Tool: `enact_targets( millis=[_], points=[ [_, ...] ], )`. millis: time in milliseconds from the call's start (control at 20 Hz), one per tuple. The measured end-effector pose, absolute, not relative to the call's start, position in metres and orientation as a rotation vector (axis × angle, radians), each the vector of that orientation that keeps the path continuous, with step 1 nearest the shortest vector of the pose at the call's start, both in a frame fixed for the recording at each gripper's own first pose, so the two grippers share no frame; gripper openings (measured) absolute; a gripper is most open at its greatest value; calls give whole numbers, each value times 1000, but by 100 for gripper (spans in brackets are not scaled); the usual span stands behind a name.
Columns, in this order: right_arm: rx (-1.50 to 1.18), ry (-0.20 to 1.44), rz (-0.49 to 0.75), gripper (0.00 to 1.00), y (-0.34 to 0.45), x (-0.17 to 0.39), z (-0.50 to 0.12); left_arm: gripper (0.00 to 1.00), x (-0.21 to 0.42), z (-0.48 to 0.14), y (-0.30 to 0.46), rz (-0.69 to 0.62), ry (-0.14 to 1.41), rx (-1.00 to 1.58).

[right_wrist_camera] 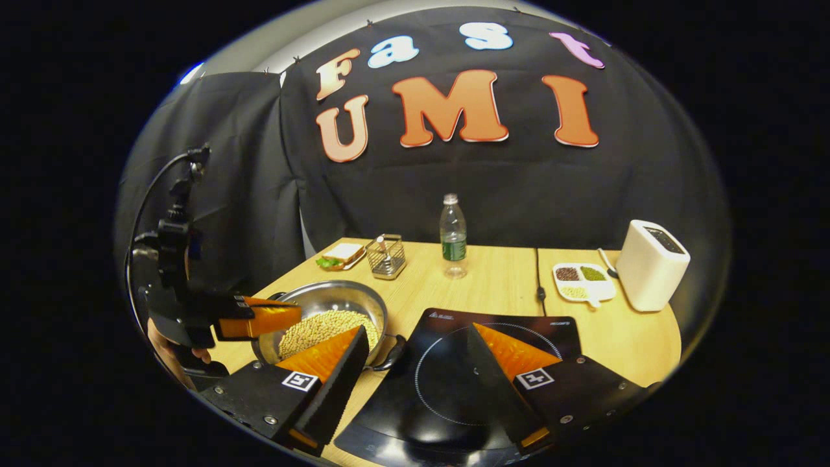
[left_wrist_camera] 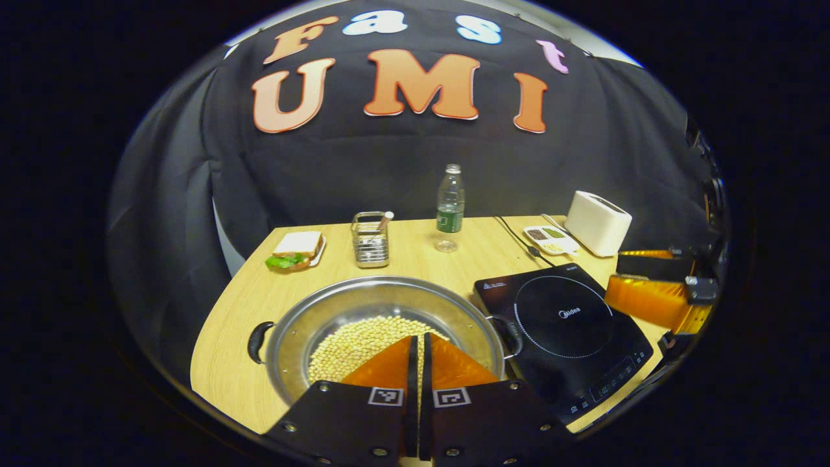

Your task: First push the handle of the pot to place it horizontally, then grasp the pot with both hands and set it on the induction cooktop.

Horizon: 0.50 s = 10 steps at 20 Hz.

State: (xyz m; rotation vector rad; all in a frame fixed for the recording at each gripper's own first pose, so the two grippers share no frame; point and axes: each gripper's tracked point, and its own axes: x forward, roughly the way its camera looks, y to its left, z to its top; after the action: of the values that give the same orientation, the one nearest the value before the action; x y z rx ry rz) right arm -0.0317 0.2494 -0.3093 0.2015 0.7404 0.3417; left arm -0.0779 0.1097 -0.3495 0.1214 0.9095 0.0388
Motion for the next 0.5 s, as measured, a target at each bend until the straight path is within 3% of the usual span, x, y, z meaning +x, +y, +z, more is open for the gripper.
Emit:
enact_targets(
  millis=[50,150,300,350,400,500],
  points=[
    [208,774,352,95,260,-32,-315,4,-78,-346,127,66,916,119],
    [220,849,372,95,280,-32,-329,22,-81,-334,159,109,922,123],
    [242,944,393,93,307,-35,-343,58,-83,-318,192,130,930,135],
    [240,966,388,93,313,-33,-349,65,-84,-315,204,139,934,149],
    [236,987,379,92,316,-32,-353,86,-83,-312,215,147,939,163],
    [230,1033,358,91,321,-30,-364,89,-83,-306,238,159,957,183]
  ],
)
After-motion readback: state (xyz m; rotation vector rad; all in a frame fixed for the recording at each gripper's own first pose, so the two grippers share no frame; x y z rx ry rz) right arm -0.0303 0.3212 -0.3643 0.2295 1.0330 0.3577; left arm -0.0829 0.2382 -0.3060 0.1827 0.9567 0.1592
